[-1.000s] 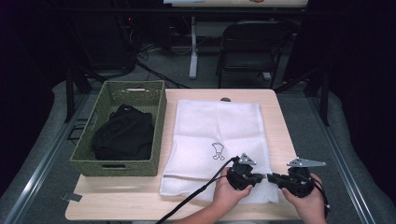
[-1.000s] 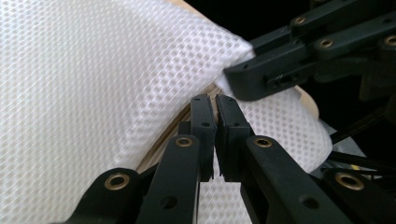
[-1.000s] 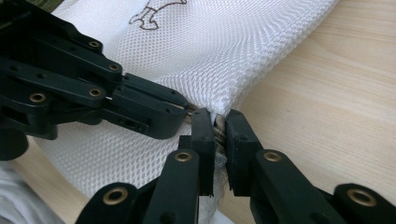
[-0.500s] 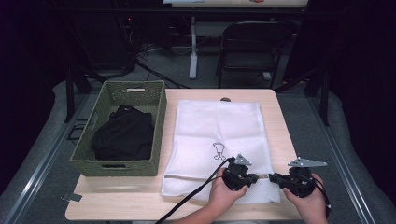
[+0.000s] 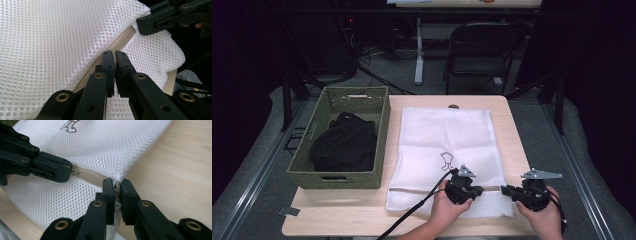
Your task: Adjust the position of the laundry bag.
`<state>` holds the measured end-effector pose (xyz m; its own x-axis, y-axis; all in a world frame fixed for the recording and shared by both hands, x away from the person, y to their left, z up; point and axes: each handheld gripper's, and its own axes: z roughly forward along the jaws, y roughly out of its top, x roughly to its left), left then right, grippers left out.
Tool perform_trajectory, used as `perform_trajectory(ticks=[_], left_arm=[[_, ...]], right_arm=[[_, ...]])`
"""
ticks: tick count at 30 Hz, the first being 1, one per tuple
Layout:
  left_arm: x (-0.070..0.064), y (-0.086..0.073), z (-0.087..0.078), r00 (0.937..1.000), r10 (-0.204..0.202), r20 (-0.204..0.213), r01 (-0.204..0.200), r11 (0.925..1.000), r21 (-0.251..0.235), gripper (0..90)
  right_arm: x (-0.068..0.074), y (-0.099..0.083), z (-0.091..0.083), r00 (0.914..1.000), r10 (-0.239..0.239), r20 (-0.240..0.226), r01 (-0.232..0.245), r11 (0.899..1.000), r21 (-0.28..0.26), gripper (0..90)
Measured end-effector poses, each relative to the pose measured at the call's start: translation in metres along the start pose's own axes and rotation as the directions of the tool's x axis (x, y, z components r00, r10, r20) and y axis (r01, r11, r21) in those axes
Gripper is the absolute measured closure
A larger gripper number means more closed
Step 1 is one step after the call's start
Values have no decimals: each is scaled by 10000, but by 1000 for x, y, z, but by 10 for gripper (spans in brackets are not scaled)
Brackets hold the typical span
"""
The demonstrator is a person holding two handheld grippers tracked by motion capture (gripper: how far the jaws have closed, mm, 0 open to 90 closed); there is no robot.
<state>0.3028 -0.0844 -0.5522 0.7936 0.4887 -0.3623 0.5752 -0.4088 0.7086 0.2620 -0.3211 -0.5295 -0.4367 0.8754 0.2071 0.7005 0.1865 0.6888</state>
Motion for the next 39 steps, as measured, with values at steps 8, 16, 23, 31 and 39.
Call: perform_trajectory(ticks=[8, 16, 23, 31, 39], left_arm=[[-1, -1, -2, 9999, 46, -161, -46, 10000, 34, 870], [-2, -2, -4, 9990, 240, -380, -238, 9997, 40, 870], [-2, -2, -6, 9980, 290, -569, -287, 9996, 67, 870], [1, -4, -14, 9954, 431, -850, -420, 9990, 150, 870], [4, -6, -20, 9938, 471, -1010, -461, 9989, 124, 870]], right_arm=[[2, 1, 2, 9998, -155, 96, 154, 9998, 82, 832], [5, 2, 4, 9992, -364, 189, 361, 9993, 136, 832], [7, 4, 5, 9990, -423, 148, 420, 9989, 209, 832], [2, 3, 4, 9986, -325, 406, 316, 9993, 218, 833], [2, 3, 4, 9975, -399, 580, 384, 9989, 272, 832]])
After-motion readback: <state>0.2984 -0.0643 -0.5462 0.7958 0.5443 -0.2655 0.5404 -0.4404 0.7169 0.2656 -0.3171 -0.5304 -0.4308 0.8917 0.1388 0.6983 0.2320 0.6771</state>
